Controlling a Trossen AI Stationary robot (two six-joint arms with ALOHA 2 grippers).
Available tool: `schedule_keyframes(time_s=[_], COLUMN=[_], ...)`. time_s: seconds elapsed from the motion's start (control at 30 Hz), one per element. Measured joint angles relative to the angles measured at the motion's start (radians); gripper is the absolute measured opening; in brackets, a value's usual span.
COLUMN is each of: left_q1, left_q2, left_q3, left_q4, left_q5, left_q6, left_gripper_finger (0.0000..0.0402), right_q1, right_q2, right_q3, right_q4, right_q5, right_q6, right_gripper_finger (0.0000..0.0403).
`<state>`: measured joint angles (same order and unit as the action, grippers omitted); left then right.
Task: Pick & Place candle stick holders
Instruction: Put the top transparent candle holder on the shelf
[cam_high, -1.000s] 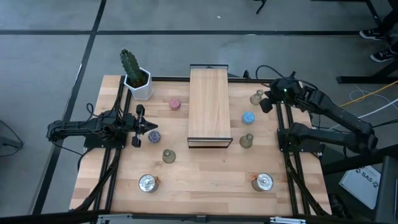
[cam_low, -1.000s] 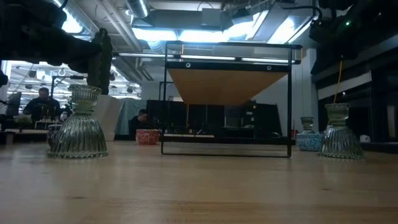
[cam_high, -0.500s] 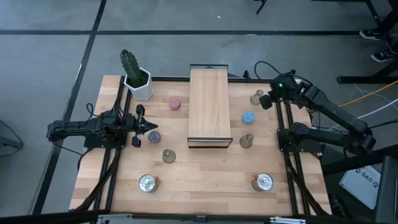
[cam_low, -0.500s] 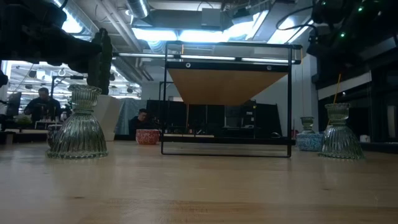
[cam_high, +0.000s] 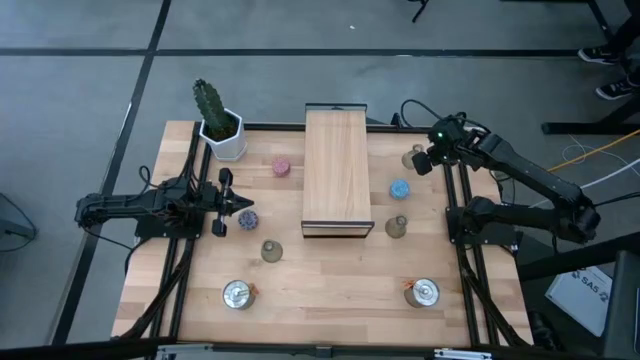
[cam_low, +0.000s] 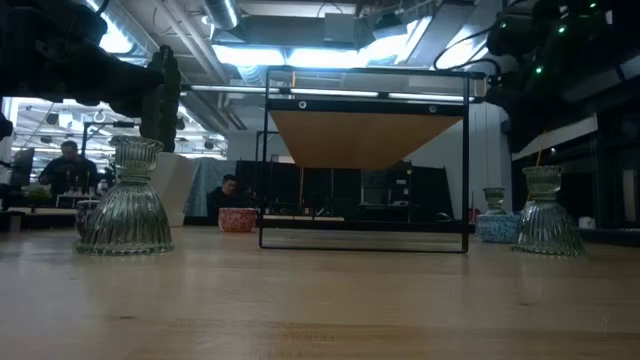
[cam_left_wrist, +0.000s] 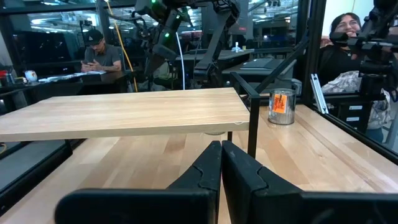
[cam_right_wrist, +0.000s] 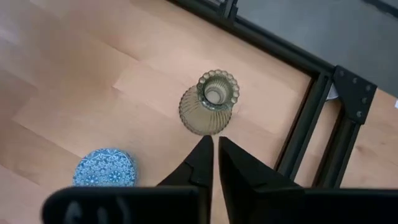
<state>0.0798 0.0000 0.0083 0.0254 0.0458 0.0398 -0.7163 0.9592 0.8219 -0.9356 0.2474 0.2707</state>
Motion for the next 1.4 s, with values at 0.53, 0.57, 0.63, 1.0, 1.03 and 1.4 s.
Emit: schedule_keyframes(time_s=[0.53,0.57,0.63,1.0,1.03,1.4], left_q1=[0.0,0.0,0.0,0.0,0.0,0.0], left_q2=[0.0,0.0,0.0,0.0,0.0,0.0], left_q3=[0.0,0.0,0.0,0.0,0.0,0.0], left_q4=[0.0,0.0,0.0,0.0,0.0,0.0], left_q5=[0.0,0.0,0.0,0.0,0.0,0.0], left_q6=[0.0,0.0,0.0,0.0,0.0,0.0], left_gripper_finger=[0.0006,0.0006,0.0006,0.0006,0.0006,0.0006], right_q1=[0.0,0.0,0.0,-0.018,-0.02,-0.067], right_q2=[0.102,0.105,0.114,0.182,0.188,0.234], right_q3=[0.0,0.0,0.0,0.0,0.0,0.0], right_q4=[0.083,0.091,0.104,0.137,0.138,0.171], right_q5=[0.004,0.004,0.004,0.007,0.007,0.006], right_q6=[0.013,0.013,0.013,0.014,0.014,0.005], right_gripper_finger=[0.0153,0.0162,0.0179,0.025,0.0255,0.0273])
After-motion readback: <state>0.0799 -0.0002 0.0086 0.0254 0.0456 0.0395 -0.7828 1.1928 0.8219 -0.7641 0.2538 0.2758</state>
